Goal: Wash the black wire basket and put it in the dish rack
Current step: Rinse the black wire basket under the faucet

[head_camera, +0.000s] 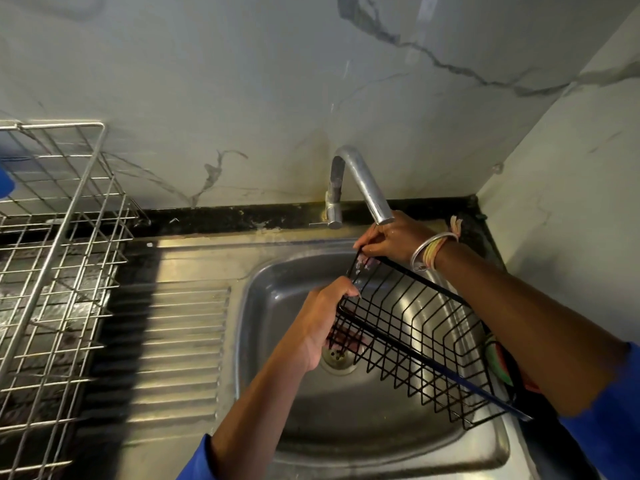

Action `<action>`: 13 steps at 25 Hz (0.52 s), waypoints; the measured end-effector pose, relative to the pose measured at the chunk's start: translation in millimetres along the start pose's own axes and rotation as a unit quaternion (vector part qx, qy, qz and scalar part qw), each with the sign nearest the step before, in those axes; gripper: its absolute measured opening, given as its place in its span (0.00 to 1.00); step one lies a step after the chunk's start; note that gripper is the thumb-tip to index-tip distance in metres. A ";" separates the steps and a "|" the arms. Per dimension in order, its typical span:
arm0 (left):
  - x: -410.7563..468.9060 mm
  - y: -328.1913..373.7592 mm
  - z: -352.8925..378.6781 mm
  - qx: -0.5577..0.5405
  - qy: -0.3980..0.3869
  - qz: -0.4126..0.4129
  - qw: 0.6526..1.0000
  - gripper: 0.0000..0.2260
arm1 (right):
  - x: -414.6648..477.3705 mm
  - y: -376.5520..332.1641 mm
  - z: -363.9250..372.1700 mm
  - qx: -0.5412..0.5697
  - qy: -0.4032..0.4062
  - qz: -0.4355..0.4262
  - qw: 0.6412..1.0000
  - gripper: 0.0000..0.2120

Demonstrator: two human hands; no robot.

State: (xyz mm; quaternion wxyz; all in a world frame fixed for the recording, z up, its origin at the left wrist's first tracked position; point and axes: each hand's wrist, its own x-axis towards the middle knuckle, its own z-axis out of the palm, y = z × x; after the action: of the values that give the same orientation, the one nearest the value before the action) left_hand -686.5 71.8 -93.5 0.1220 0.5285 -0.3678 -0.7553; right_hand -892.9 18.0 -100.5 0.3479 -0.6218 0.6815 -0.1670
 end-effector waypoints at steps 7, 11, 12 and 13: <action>-0.3 5.8 -39.0 -0.025 0.119 0.037 0.992 0.16 | -8.6 17.3 2.6 0.008 -0.018 -0.016 1.000 0.09; -13.2 17.2 -60.5 -0.008 0.160 0.052 0.986 0.14 | -4.8 22.6 5.8 0.039 -0.052 -0.011 0.998 0.06; -17.3 19.3 -66.0 -0.004 0.168 0.055 0.984 0.14 | -5.2 24.1 7.0 0.021 -0.052 -0.014 0.998 0.05; -21.6 21.5 -71.4 0.002 0.175 0.060 0.983 0.14 | -5.0 23.8 9.1 0.000 -0.054 -0.018 0.998 0.05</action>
State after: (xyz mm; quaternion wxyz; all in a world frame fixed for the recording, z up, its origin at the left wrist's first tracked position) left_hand -618.6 38.7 -75.7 0.2284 0.6300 -0.3730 -0.6417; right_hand -904.3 28.8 -121.2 0.3809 -0.6421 0.6506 -0.1390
